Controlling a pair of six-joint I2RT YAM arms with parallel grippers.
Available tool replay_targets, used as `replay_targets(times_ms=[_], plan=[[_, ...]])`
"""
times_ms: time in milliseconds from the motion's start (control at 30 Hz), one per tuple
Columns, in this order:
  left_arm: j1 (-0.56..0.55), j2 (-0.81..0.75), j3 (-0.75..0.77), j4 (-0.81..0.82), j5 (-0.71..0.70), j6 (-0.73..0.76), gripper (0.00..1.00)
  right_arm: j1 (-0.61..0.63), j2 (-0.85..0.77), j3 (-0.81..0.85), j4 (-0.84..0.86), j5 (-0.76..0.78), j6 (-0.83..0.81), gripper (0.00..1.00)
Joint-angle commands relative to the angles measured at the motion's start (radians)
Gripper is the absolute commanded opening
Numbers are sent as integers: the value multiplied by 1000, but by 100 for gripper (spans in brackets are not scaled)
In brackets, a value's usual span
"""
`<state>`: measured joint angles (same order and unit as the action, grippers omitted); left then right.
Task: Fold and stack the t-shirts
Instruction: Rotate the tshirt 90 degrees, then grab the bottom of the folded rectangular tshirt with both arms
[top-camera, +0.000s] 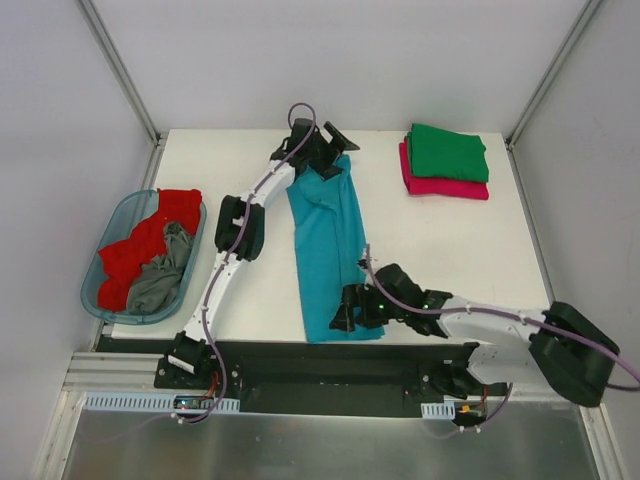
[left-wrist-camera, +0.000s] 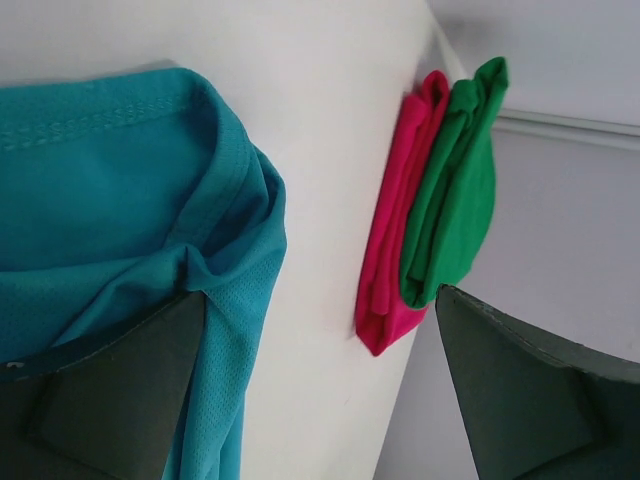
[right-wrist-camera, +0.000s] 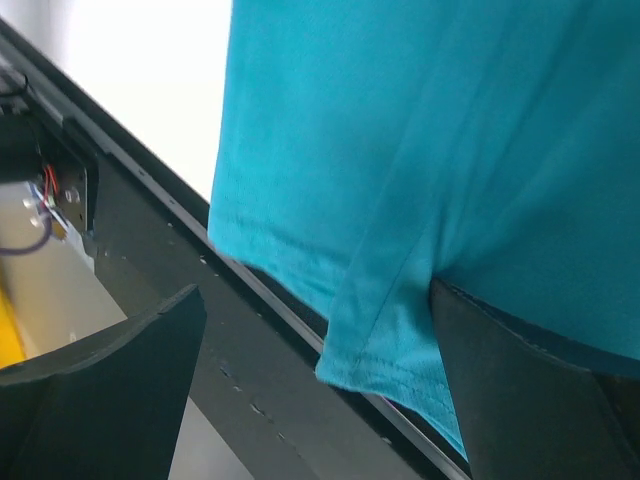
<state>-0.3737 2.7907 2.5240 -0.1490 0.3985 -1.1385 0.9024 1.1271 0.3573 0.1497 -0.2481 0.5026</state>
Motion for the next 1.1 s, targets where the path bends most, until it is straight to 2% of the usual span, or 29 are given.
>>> replay_targets(times_ms=[0, 200, 300, 400, 467, 533, 633, 767, 867, 967, 1067], plan=[[-25, 105, 65, 187, -46, -64, 99, 131, 173, 138, -22, 16, -47, 96], [-44, 78, 33, 272, -137, 40, 99, 185, 373, 295, -47, 24, -56, 96], [-47, 85, 42, 341, -156, 83, 99, 187, 399, 334, -85, 32, -59, 96], [-47, 54, 45, 361, -145, 196, 99, 188, 378, 348, -130, 47, -82, 96], [-47, -3, -14, 449, -112, 290, 99, 187, 343, 351, -145, 46, -111, 96], [-47, -58, -11, 488, -78, 411, 99, 188, 295, 345, -172, 30, -148, 96], [-48, -166, -27, 566, 60, 609, 99, 190, 188, 319, -199, 18, -188, 96], [-53, -325, -65, 543, 170, 837, 99, 188, 25, 257, -211, 81, -194, 96], [-51, -466, -108, 455, 148, 908, 99, 190, -94, 221, -202, 144, -202, 96], [-51, -633, -200, 324, 96, 907, 99, 188, -238, 198, -205, 206, -252, 96], [-51, -846, -431, 182, 71, 866, 99, 184, -357, 181, -254, 285, -347, 96]])
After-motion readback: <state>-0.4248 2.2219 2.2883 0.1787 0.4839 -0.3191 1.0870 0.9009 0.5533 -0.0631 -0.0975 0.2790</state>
